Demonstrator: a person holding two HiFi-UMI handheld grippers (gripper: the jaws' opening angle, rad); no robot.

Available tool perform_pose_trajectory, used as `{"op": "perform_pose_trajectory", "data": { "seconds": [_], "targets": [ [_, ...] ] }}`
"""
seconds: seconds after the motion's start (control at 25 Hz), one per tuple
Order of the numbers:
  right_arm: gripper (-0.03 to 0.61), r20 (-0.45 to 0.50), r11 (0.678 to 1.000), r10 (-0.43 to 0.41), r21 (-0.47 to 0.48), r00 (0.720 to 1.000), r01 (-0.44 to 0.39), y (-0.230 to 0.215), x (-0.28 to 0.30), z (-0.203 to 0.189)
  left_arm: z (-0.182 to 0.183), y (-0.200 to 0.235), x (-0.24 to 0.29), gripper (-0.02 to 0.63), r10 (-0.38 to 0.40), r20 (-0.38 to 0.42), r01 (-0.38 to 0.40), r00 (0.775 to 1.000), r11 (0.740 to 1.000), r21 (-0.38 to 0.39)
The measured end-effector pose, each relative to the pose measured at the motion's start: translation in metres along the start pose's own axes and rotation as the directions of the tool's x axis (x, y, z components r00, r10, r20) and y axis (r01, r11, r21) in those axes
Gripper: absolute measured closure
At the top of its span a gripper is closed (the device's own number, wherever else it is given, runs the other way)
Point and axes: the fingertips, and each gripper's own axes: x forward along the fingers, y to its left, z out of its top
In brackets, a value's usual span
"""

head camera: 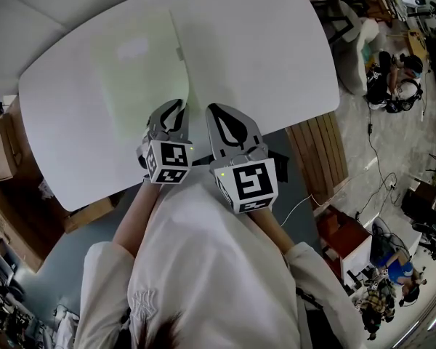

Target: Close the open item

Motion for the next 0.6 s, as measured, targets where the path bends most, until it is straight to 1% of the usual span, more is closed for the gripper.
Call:
{"op": "perform_pose_trajectory", "data": {
  "seconds": [0.24, 0.6],
  "targets": [
    [0.568, 0.001, 1.0, -0.001, 0.0, 1.0, 0.001, 0.001, 0.0, 0.0, -0.002, -0.001, 0.004, 0.569, -0.004, -0.011, 0.004, 1.0, 1.0, 0.014],
    [0.568, -0.003, 1.0, -0.002, 0.01, 1.0, 0.003, 0.001, -0.001, -0.001, -0.011, -0.007, 0.014, 0.555, -0.026, -0.051, 0.028, 0.998, 0.999, 0.036]
  ]
}}
